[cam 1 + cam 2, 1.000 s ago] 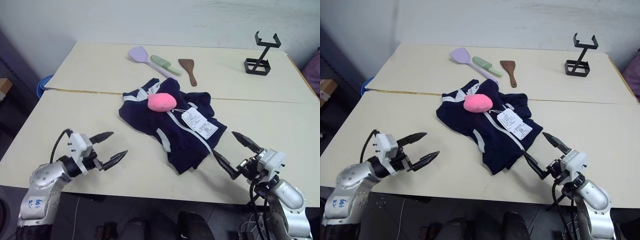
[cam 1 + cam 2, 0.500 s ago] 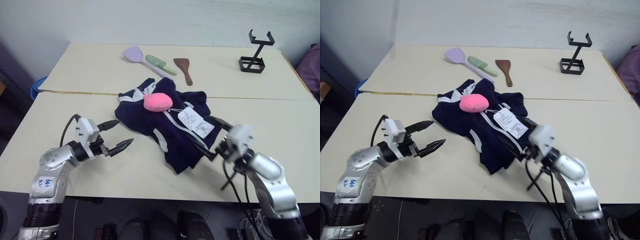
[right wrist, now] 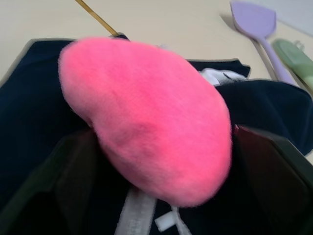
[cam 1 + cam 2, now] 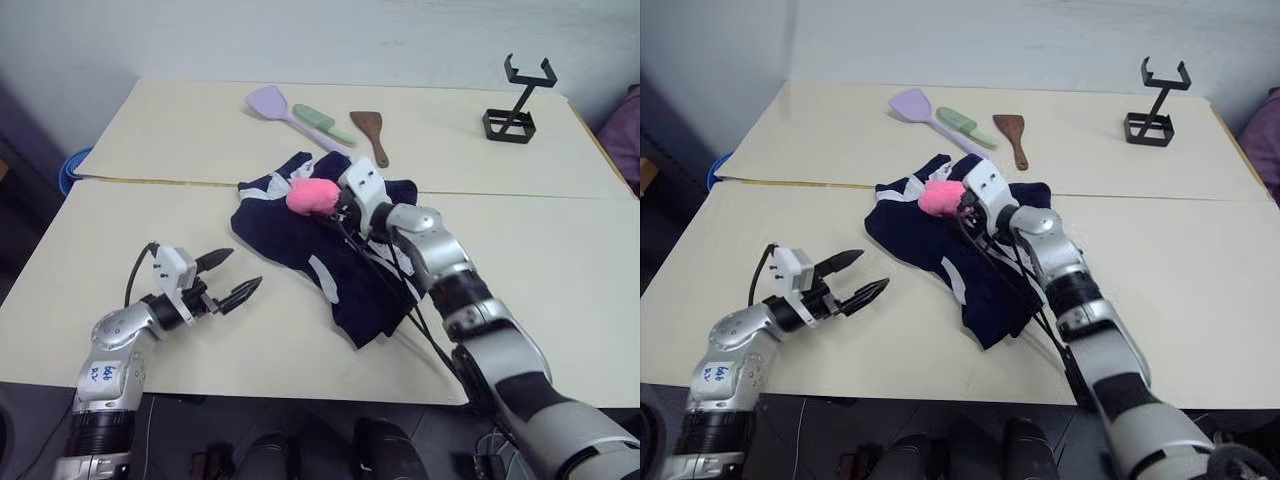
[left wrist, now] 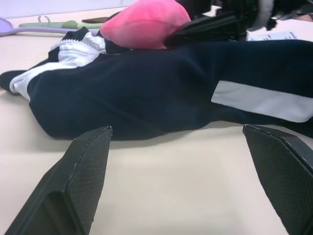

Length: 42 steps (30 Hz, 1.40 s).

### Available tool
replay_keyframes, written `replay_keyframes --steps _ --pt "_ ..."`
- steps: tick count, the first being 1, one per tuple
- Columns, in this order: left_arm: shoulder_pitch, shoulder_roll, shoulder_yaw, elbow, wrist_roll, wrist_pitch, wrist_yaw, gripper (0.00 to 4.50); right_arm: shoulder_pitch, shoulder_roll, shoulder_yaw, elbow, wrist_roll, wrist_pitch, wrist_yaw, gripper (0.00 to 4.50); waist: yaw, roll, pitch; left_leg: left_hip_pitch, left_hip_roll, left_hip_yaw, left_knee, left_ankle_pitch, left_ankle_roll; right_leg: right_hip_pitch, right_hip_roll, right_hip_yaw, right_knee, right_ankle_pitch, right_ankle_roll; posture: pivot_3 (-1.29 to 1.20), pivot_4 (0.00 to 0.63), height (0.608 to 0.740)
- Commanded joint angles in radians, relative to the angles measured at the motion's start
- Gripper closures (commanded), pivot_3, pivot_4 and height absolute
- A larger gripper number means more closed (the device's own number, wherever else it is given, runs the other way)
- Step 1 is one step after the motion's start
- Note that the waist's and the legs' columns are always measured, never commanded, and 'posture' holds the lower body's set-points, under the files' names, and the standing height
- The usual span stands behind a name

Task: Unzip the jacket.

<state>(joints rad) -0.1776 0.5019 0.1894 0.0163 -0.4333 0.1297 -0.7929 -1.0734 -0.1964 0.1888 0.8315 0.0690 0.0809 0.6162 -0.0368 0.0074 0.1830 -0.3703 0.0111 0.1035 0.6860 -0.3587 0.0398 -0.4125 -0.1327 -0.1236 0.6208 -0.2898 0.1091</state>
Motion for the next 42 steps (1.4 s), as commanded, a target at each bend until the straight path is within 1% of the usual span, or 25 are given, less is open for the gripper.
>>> replay_keyframes --steps 1,3,4,7,8,11,14,15,16,17,18,19,21,22,24,25,26,28,31,34,36,38,40,42 --pt "0.012 0.000 0.018 -0.027 0.002 -0.022 0.010 0.00 -0.063 0.023 -0.046 0.116 0.006 -0.112 0.038 1.30 -0.001 0.000 0.000 0.000 0.000 0.000 0.000 0.000 0.000 0.000 0.000 0.000 0.000 0.000 0.000 0.00 0.150 0.740" --pt "0.016 0.000 0.017 -0.029 0.003 -0.024 0.013 0.00 -0.076 0.032 -0.061 0.144 0.014 -0.150 0.066 1.99 -0.004 0.000 0.000 0.000 0.000 -0.001 0.000 0.000 -0.001 0.000 0.000 -0.001 0.000 0.000 0.000 0.00 0.150 0.740" --pt "0.017 0.000 0.016 -0.031 0.004 -0.025 0.014 0.00 -0.075 0.033 -0.073 0.147 0.019 -0.174 0.078 2.47 -0.004 0.000 0.000 0.000 0.001 -0.001 0.000 0.001 -0.001 0.000 0.000 -0.001 0.000 0.000 0.000 0.00 0.150 0.740" --pt "0.018 -0.006 0.011 -0.039 0.005 -0.040 0.014 0.00 -0.051 0.019 -0.108 0.109 0.044 -0.216 0.124 3.34 -0.008 0.000 0.000 0.000 0.001 -0.001 0.000 0.001 -0.001 0.000 0.000 -0.001 0.000 0.000 0.000 0.00 0.150 0.740" --pt "0.018 -0.009 0.010 -0.042 0.003 -0.044 0.014 0.00 -0.033 0.009 -0.125 0.072 0.064 -0.221 0.155 3.71 -0.008 0.000 0.000 0.000 0.001 -0.002 0.000 0.001 -0.002 0.001 0.000 -0.002 0.000 0.000 0.000 0.00 0.150 0.740" --pt "0.016 -0.024 0.004 -0.069 -0.024 -0.043 -0.004 0.00 0.092 -0.055 -0.187 -0.183 0.168 -0.201 0.265 4.44 0.000 0.000 0.000 0.000 0.001 -0.005 0.000 0.001 -0.002 0.002 0.000 -0.003 0.000 0.000 0.000 0.00 0.150 0.740" --pt "-0.003 -0.032 -0.022 -0.132 -0.082 0.002 -0.047 0.00 0.291 -0.180 -0.318 -0.566 0.312 -0.051 0.252 4.47 0.018 0.000 0.000 -0.003 0.000 -0.010 0.000 0.001 -0.002 0.003 -0.001 -0.002 -0.001 0.000 0.000 0.00 0.150 0.740" --pt "-0.010 -0.029 -0.037 -0.157 -0.104 0.023 -0.068 0.00 0.357 -0.229 -0.371 -0.671 0.355 0.014 0.231 4.47 0.033 0.000 0.000 -0.004 0.000 -0.012 0.001 0.001 -0.002 0.003 -0.002 -0.002 -0.001 0.000 0.000 0.00 0.150 0.740" --pt "-0.016 -0.021 -0.057 -0.185 -0.112 0.038 -0.092 0.00 0.437 -0.299 -0.431 -0.752 0.365 0.050 0.220 4.47 0.037 0.000 0.000 -0.006 0.000 -0.012 0.001 0.001 -0.001 0.003 -0.002 -0.002 -0.003 0.000 0.000 0.00 0.150 0.740" --pt "-0.024 -0.008 -0.089 -0.215 -0.115 0.051 -0.128 0.00 0.538 -0.388 -0.508 -0.794 0.334 0.073 0.204 4.47 0.047 0.000 0.000 -0.006 -0.001 -0.013 0.002 0.000 -0.001 0.003 -0.002 -0.002 -0.003 0.000 0.000 0.00 0.150 0.740" --pt "-0.033 0.004 -0.122 -0.244 -0.115 0.061 -0.164 0.00 0.643 -0.473 -0.586 -0.799 0.282 0.055 0.192 4.47 0.060 0.000 0.000 -0.006 -0.002 -0.013 0.002 0.000 -0.001 0.003 -0.002 -0.003 -0.004 0.000 0.000 0.00 0.150 0.740" --pt "-0.038 0.013 -0.143 -0.262 -0.114 0.067 -0.187 0.00 0.715 -0.529 -0.633 -0.802 0.251 0.043 0.180 4.47 0.066 0.000 0.000 -0.006 -0.002 -0.013 0.002 0.000 -0.001 0.005 -0.002 -0.005 -0.006 0.000 0.000 0.00 0.150 0.740" --pt "-0.058 0.019 -0.193 -0.287 -0.095 0.066 -0.219 0.00 0.869 -0.624 -0.721 -0.722 0.195 0.008 0.168 4.47 0.064 0.000 0.000 -0.005 -0.003 -0.010 0.001 0.000 0.000 0.007 -0.001 -0.008 -0.010 0.001 0.001 0.00 0.150 0.740" --pt "-0.065 0.021 -0.208 -0.290 -0.085 0.060 -0.228 0.00 0.913 -0.646 -0.746 -0.692 0.190 0.011 0.157 4.47 0.059 0.000 0.000 -0.004 -0.003 -0.008 0.001 0.000 0.001 0.008 0.000 -0.008 -0.011 0.001 0.003 0.00 0.150 0.740" --pt "-0.079 0.019 -0.230 -0.284 -0.063 0.040 -0.237 0.00 0.969 -0.669 -0.783 -0.615 0.176 -0.019 0.137 4.47 0.042 0.000 0.001 0.003 0.000 -0.003 0.000 0.000 0.000 0.015 0.002 -0.007 -0.016 0.002 0.005 0.00 0.150 0.740" --pt "-0.096 0.015 -0.236 -0.264 -0.056 0.035 -0.240 0.00 0.998 -0.681 -0.787 -0.549 0.162 -0.065 0.148 4.47 0.029 -0.001 0.001 0.005 0.001 -0.002 0.000 0.001 0.000 0.017 0.003 -0.006 -0.017 0.003 0.005 0.00 0.150 0.740" --pt "-0.112 0.012 -0.240 -0.245 -0.052 0.033 -0.242 0.00 1.012 -0.686 -0.797 -0.491 0.162 -0.099 0.160 3.75 0.025 -0.002 0.002 0.010 0.002 0.001 -0.002 0.002 -0.001 0.018 0.003 -0.003 -0.018 0.003 0.005 0.00 0.150 0.740" --pt "-0.137 0.008 -0.240 -0.216 -0.053 0.042 -0.242 0.00 1.027 -0.700 -0.798 -0.402 0.169 -0.131 0.183 3.15 0.018 -0.002 0.002 0.018 0.002 0.003 -0.006 0.003 -0.002 0.023 0.003 0.000 -0.019 0.003 0.004 0.00 0.150 0.740" --pt "-0.147 0.011 -0.234 -0.206 -0.055 0.054 -0.241 0.00 1.034 -0.712 -0.810 -0.351 0.187 -0.189 0.208 2.26 0.009 0.003 0.002 0.018 0.003 0.003 -0.006 0.003 -0.003 0.020 0.002 0.007 -0.015 0.002 0.002 0.00 0.150 0.740" --pt "-0.148 0.019 -0.214 -0.176 -0.031 0.028 -0.228 0.00 1.058 -0.705 -0.857 -0.435 0.276 -0.191 0.277 1.23 0.011 0.004 0.002 0.017 0.004 0.003 -0.007 0.002 -0.003 0.018 0.002 0.009 -0.012 0.002 0.002 0.00 0.150 0.740" --pt "-0.161 0.026 -0.192 -0.115 0.020 -0.027 -0.199 0.00 1.086 -0.703 -0.882 -0.573 0.354 -0.150 0.330 0.65 0.014 0.004 0.002 0.017 0.003 0.003 -0.006 0.002 -0.003 0.019 0.003 0.009 -0.012 0.002 0.002 0.00 0.150 0.740" --pt "-0.187 0.035 -0.176 -0.033 0.070 -0.082 -0.172 0.00 1.125 -0.697 -0.872 -0.769 0.451 -0.062 0.377 0.03 0.020 0.004 0.002 0.017 0.003 0.002 -0.005 0.002 -0.003 0.019 0.002 0.009 -0.013 0.002 0.002 0.00 0.150 0.740" --pt "-0.226 0.028 -0.166 0.058 0.120 -0.162 -0.143 0.00 1.167 -0.705 -0.817 -0.979 0.549 0.070 0.400 0.03 0.025 0.003 0.002 0.017 0.004 0.002 -0.005 0.002 -0.003 0.019 0.001 0.010 -0.015 0.002 0.002 0.00 0.150 0.740" --pt "-0.264 0.019 -0.176 0.140 0.169 -0.232 -0.124 0.00 1.178 -0.714 -0.737 -1.148 0.591 0.182 0.362 0.03 0.036 0.003 0.003 0.017 0.004 0.001 -0.005 0.002 -0.003 0.019 -0.001 0.010 -0.015 0.002 0.002 0.00 0.150 0.740"
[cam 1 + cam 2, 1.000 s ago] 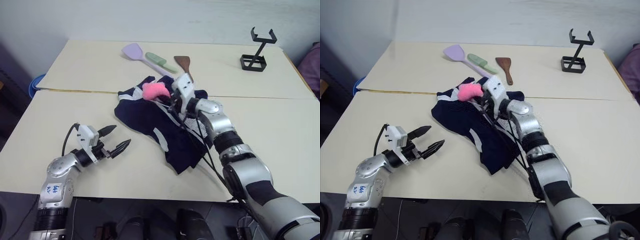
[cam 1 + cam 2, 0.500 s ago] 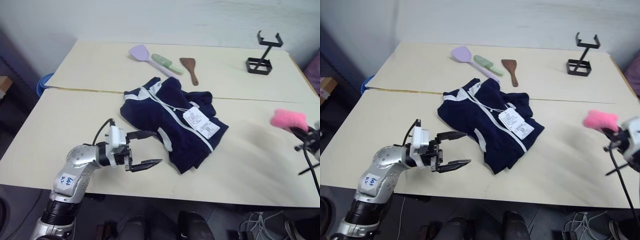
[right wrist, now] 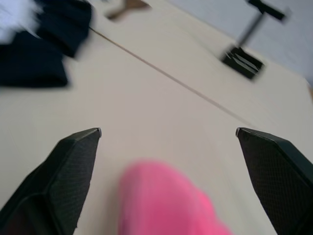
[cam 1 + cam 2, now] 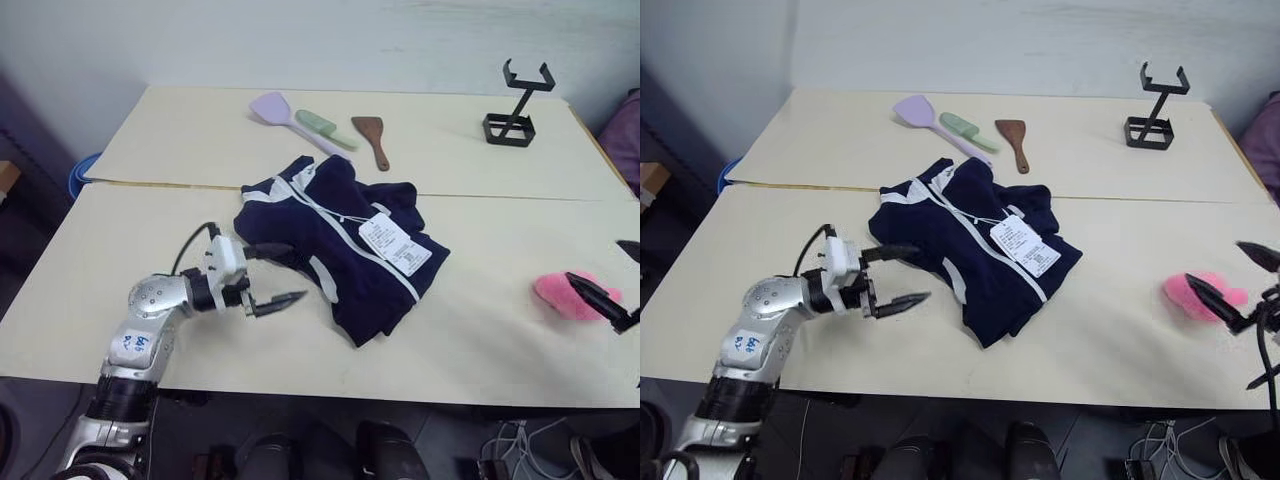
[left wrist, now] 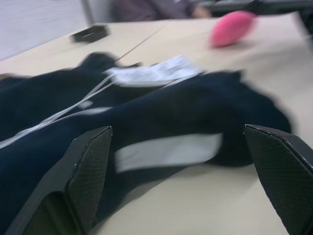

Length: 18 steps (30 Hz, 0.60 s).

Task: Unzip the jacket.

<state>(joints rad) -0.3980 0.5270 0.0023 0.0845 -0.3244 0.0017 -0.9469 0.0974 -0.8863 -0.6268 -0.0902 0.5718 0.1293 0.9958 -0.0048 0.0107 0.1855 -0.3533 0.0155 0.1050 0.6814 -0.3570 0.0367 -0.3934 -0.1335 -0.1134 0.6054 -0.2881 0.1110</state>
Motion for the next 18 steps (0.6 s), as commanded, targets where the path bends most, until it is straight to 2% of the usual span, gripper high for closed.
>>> replay_keyframes --steps 1,3,6,8,13,16,17,18 --pt "-0.068 -0.007 -0.004 0.123 0.100 -0.145 0.043 0.00 -0.007 -0.021 0.139 -0.296 0.090 0.175 -0.049 0.03 0.006 -0.001 0.000 0.000 0.000 0.000 0.000 0.000 0.000 0.000 -0.001 0.000 0.000 0.000 0.000 0.00 0.150 0.740" --pt "-0.121 -0.011 -0.034 0.231 0.187 -0.247 0.081 0.00 -0.044 0.003 0.248 -0.390 0.092 0.245 -0.104 0.03 0.013 -0.002 0.000 -0.001 0.000 -0.002 0.000 -0.001 -0.001 0.000 -0.001 -0.001 0.001 0.000 0.000 0.00 0.150 0.740" --pt "-0.240 -0.033 -0.072 0.442 0.298 -0.383 0.155 0.00 -0.142 0.095 0.485 -0.455 -0.001 0.293 -0.200 0.03 0.030 -0.005 0.000 -0.004 0.000 -0.003 0.001 -0.001 -0.001 -0.002 -0.001 -0.004 0.001 0.000 0.000 0.00 0.150 0.740" --pt "-0.328 -0.044 -0.092 0.595 0.370 -0.459 0.228 0.00 -0.200 0.161 0.619 -0.449 -0.083 0.310 -0.254 0.03 0.034 -0.006 0.000 -0.007 -0.002 -0.004 0.002 -0.001 0.000 -0.004 0.002 -0.009 0.003 0.000 0.000 0.00 0.150 0.740" --pt "-0.489 -0.065 -0.139 0.876 0.484 -0.541 0.344 0.00 -0.274 0.256 0.837 -0.365 -0.267 0.362 -0.350 0.03 0.031 -0.007 -0.001 -0.023 -0.006 -0.004 0.009 0.000 0.004 -0.017 0.001 -0.018 0.008 0.002 0.002 0.00 0.150 0.740" --pt "-0.543 -0.073 -0.180 0.987 0.538 -0.550 0.356 0.00 -0.287 0.291 0.886 -0.314 -0.372 0.337 -0.415 0.57 0.031 -0.008 -0.001 -0.024 -0.008 -0.005 0.010 -0.001 0.006 -0.016 0.001 -0.019 0.007 0.002 0.003 0.00 0.150 0.740" --pt "-0.554 -0.077 -0.182 1.011 0.538 -0.555 0.346 0.00 -0.287 0.297 0.889 -0.312 -0.389 0.338 -0.424 0.92 0.031 -0.008 -0.001 -0.024 -0.008 -0.005 0.011 -0.001 0.006 -0.016 0.001 -0.019 0.007 0.002 0.004 0.00 0.150 0.740" --pt "-0.563 -0.085 -0.178 1.036 0.527 -0.543 0.320 0.19 -0.286 0.300 0.889 -0.314 -0.407 0.334 -0.433 1.27 0.031 -0.008 -0.001 -0.024 -0.008 -0.005 0.012 0.000 0.006 -0.015 0.001 -0.019 0.007 0.003 0.005 0.00 0.150 0.740"
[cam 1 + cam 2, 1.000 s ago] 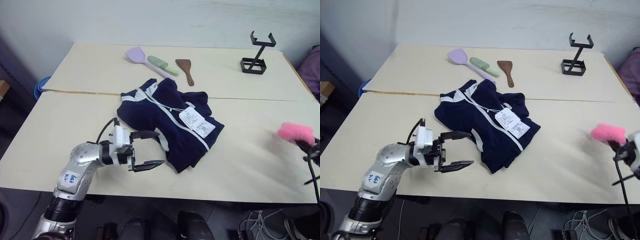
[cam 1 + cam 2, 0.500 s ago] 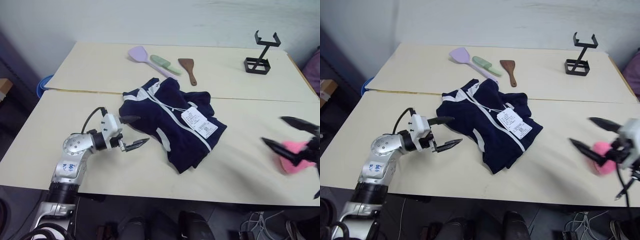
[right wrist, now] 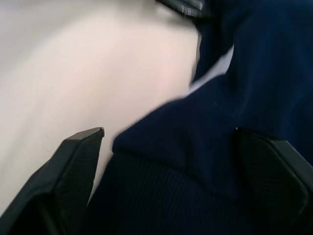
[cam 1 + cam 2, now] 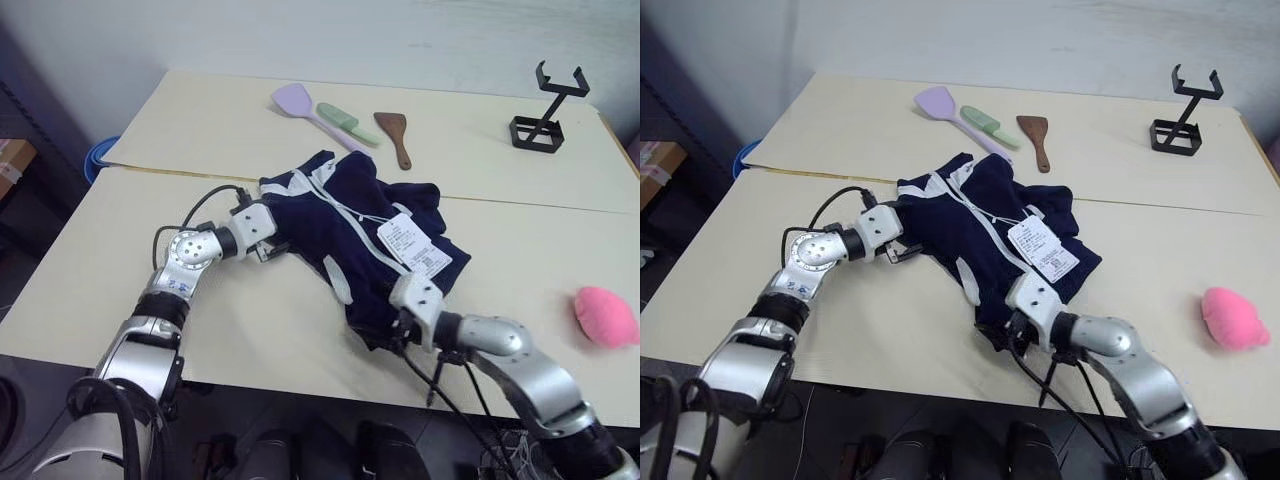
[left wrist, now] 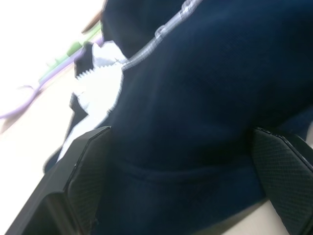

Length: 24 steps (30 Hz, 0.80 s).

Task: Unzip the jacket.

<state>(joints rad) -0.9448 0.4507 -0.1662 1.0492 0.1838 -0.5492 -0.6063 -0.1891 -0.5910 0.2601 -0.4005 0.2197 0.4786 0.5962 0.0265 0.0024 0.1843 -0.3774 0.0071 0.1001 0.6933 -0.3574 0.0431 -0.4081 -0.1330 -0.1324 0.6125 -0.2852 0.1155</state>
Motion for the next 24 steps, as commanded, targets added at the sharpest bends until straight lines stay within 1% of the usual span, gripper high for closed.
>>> replay_keyframes --steps 1,2,4,6,9,10,12,13,14,16,18,21,23,24 --pt "-0.022 -0.014 -0.006 0.092 0.012 0.009 -0.037 0.39 0.005 0.006 -0.002 -0.008 -0.071 -0.022 -0.040 1.59 -0.001 0.000 0.000 0.000 0.000 -0.001 0.001 0.000 0.000 0.001 0.000 0.000 0.000 0.000 0.001 0.00 0.150 0.740" --pt "-0.026 -0.021 -0.008 0.110 0.004 0.025 -0.087 0.57 0.018 -0.005 -0.008 -0.021 -0.080 -0.027 -0.036 1.89 -0.001 0.000 0.000 0.000 0.001 -0.001 0.002 0.000 0.001 0.001 0.000 0.000 0.000 0.001 0.001 0.00 0.150 0.740" --pt "-0.028 -0.026 -0.014 0.132 0.004 0.032 -0.137 1.22 0.047 -0.022 -0.026 -0.046 -0.093 -0.041 -0.029 2.61 -0.002 -0.001 -0.001 0.001 0.001 -0.002 0.004 0.001 0.001 0.003 0.000 0.000 0.000 0.001 0.002 0.00 0.150 0.740" --pt "-0.016 -0.024 -0.018 0.126 -0.011 0.046 -0.233 1.91 0.079 -0.060 -0.055 -0.068 -0.112 -0.053 -0.016 3.39 -0.003 -0.002 -0.001 0.003 0.002 -0.002 0.004 0.001 0.001 0.006 0.000 0.000 0.000 0.001 0.002 0.00 0.150 0.740" --pt "0.053 0.016 -0.033 0.054 -0.052 0.055 -0.456 2.82 0.134 -0.116 -0.135 -0.098 -0.103 -0.075 0.004 4.30 -0.004 -0.002 -0.002 0.003 0.001 -0.003 0.004 0.000 0.002 0.006 0.000 0.000 0.000 0.001 0.002 0.00 0.150 0.740" --pt "0.092 0.033 -0.029 -0.006 -0.096 0.091 -0.557 3.13 0.155 -0.131 -0.171 -0.112 -0.080 -0.068 0.016 4.50 -0.005 -0.002 -0.002 0.003 0.001 -0.002 0.004 0.000 0.002 0.006 0.000 0.000 0.000 0.001 0.002 0.00 0.150 0.740" --pt "0.182 0.069 -0.015 -0.173 -0.191 0.183 -0.686 3.77 0.195 -0.157 -0.239 -0.139 -0.044 -0.092 0.051 4.50 -0.009 0.000 -0.003 0.005 0.002 -0.002 0.004 -0.001 0.001 0.007 0.000 0.000 -0.001 0.001 0.002 0.00 0.150 0.740" --pt "0.271 0.112 -0.011 -0.357 -0.275 0.310 -0.757 4.07 0.246 -0.178 -0.295 -0.163 0.017 -0.117 0.118 4.50 -0.012 0.000 -0.003 0.005 0.002 -0.002 0.003 -0.001 0.001 0.007 0.000 0.001 -0.001 0.001 0.002 0.00 0.150 0.740" --pt "0.334 0.144 -0.008 -0.491 -0.332 0.403 -0.799 4.42 0.282 -0.191 -0.334 -0.179 0.060 -0.135 0.165 4.50 -0.014 0.000 -0.003 0.006 0.002 -0.002 0.003 -0.002 0.001 0.008 0.001 0.000 -0.001 0.001 0.001 0.00 0.150 0.740" --pt "0.500 0.241 -0.001 -0.810 -0.466 0.600 -0.862 4.47 0.387 -0.229 -0.438 -0.196 0.164 -0.170 0.300 4.50 -0.026 0.001 -0.002 0.007 0.004 -0.004 0.003 -0.002 0.000 0.010 0.002 0.000 -0.002 0.000 0.001 0.00 0.150 0.740" --pt "0.642 0.327 0.018 -1.054 -0.564 0.735 -0.871 4.47 0.483 -0.268 -0.531 -0.189 0.216 -0.171 0.393 4.50 -0.030 0.001 -0.002 0.009 0.005 -0.005 0.000 -0.003 0.000 0.012 0.002 0.000 -0.004 0.000 0.001 0.00 0.150 0.740" --pt "0.768 0.401 0.049 -1.254 -0.644 0.871 -0.837 4.47 0.586 -0.317 -0.625 -0.165 0.253 -0.157 0.484 4.50 -0.024 0.001 0.000 0.008 0.006 -0.008 0.003 -0.004 0.000 0.015 0.001 0.004 -0.006 0.000 0.000 0.00 0.150 0.740" --pt "0.820 0.405 0.064 -1.319 -0.663 0.894 -0.793 4.47 0.634 -0.342 -0.661 -0.147 0.257 -0.169 0.540 4.50 -0.012 0.001 0.000 0.009 0.006 -0.010 0.006 -0.004 0.001 0.017 -0.002 0.006 -0.010 0.000 0.000 0.00 0.150 0.740" --pt "0.837 0.404 0.068 -1.339 -0.667 0.896 -0.775 4.47 0.647 -0.348 -0.672 -0.141 0.257 -0.173 0.554 4.50 -0.006 0.001 0.000 0.010 0.006 -0.010 0.006 -0.004 0.001 0.018 -0.006 0.008 -0.012 0.000 0.000 0.00 0.150 0.740"
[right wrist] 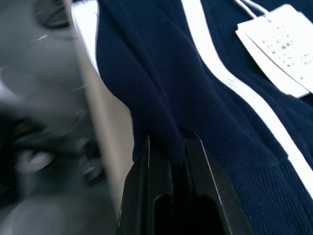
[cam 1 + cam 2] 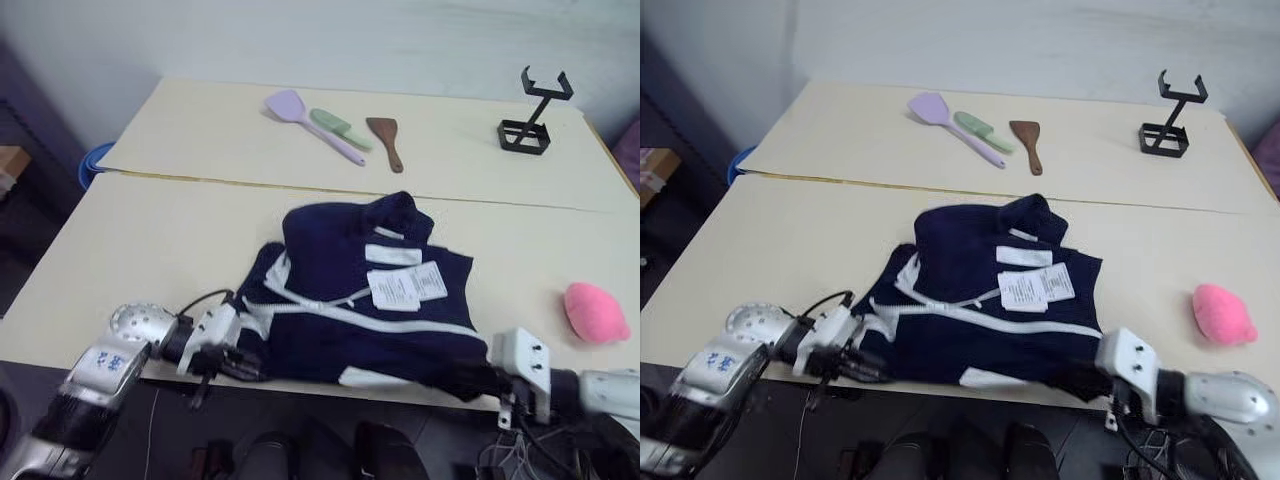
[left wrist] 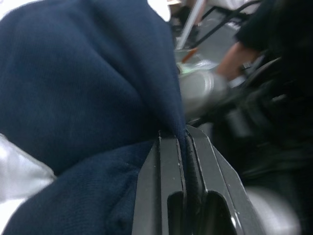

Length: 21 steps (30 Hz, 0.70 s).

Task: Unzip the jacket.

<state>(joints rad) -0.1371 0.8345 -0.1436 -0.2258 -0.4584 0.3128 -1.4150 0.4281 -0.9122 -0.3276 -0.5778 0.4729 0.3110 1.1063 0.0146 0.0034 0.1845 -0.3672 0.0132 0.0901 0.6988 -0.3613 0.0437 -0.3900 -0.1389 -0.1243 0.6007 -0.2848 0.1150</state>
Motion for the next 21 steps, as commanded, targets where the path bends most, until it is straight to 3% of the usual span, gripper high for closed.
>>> replay_keyframes --steps 1,4,6,11,15,17,20,21 --pt "0.047 0.012 0.044 -0.073 -0.007 0.013 0.057 4.47 0.045 -0.037 -0.090 0.040 -0.001 0.003 0.056 4.50 0.009 0.000 0.000 0.001 0.000 0.000 0.000 0.000 0.000 0.000 -0.001 0.000 0.001 0.000 -0.001 0.00 0.150 0.740" --pt "0.072 0.022 0.033 -0.087 0.027 0.012 0.095 4.47 0.060 -0.037 -0.103 0.040 0.038 0.064 0.058 4.50 0.010 0.002 0.000 0.000 0.000 0.001 -0.001 -0.001 -0.001 -0.002 -0.002 0.000 0.001 0.000 -0.003 0.00 0.150 0.740" --pt "0.076 0.032 0.038 -0.104 0.012 0.065 0.121 3.98 0.060 -0.024 -0.108 0.043 0.069 0.082 0.063 4.50 0.011 0.002 0.000 0.000 0.001 0.000 -0.002 -0.001 -0.002 -0.003 -0.002 -0.001 0.002 -0.001 -0.004 0.00 0.150 0.740" --pt "0.084 0.107 0.103 -0.173 -0.155 0.270 0.094 2.58 0.107 0.000 -0.164 0.055 0.114 0.074 0.110 2.99 0.012 0.002 0.000 -0.002 0.001 0.000 -0.002 -0.001 -0.002 -0.003 0.000 -0.003 0.004 -0.001 -0.005 0.00 0.150 0.740" --pt "0.046 0.141 0.198 -0.108 -0.222 0.310 0.072 1.40 0.130 -0.002 -0.308 -0.064 0.327 0.206 0.098 1.73 0.011 0.005 0.001 -0.001 0.001 0.001 -0.001 -0.001 -0.002 -0.003 0.000 -0.003 0.003 -0.001 -0.005 0.00 0.150 0.740" --pt "-0.002 0.137 0.227 -0.071 -0.248 0.320 0.062 1.39 0.125 -0.025 -0.363 -0.122 0.420 0.276 0.071 1.10 0.011 0.005 0.002 -0.001 0.001 0.001 -0.001 -0.001 -0.002 -0.003 0.000 -0.003 0.003 -0.001 -0.005 0.00 0.150 0.740" --pt "-0.106 0.075 0.217 -0.020 -0.217 0.255 0.087 0.79 -0.010 -0.019 -0.308 -0.157 0.402 0.249 -0.040 0.03 0.011 0.005 0.001 -0.001 0.002 0.000 -0.001 -0.001 -0.003 -0.003 0.001 -0.002 0.003 -0.001 -0.005 0.00 0.150 0.740" --pt "-0.143 0.047 0.200 -0.006 -0.196 0.222 0.094 0.50 -0.076 -0.010 -0.252 -0.154 0.348 0.212 -0.077 0.00 0.010 0.004 0.001 0.000 0.002 0.000 -0.001 -0.001 -0.003 -0.003 0.001 -0.002 0.003 -0.001 -0.005 0.00 0.150 0.740"
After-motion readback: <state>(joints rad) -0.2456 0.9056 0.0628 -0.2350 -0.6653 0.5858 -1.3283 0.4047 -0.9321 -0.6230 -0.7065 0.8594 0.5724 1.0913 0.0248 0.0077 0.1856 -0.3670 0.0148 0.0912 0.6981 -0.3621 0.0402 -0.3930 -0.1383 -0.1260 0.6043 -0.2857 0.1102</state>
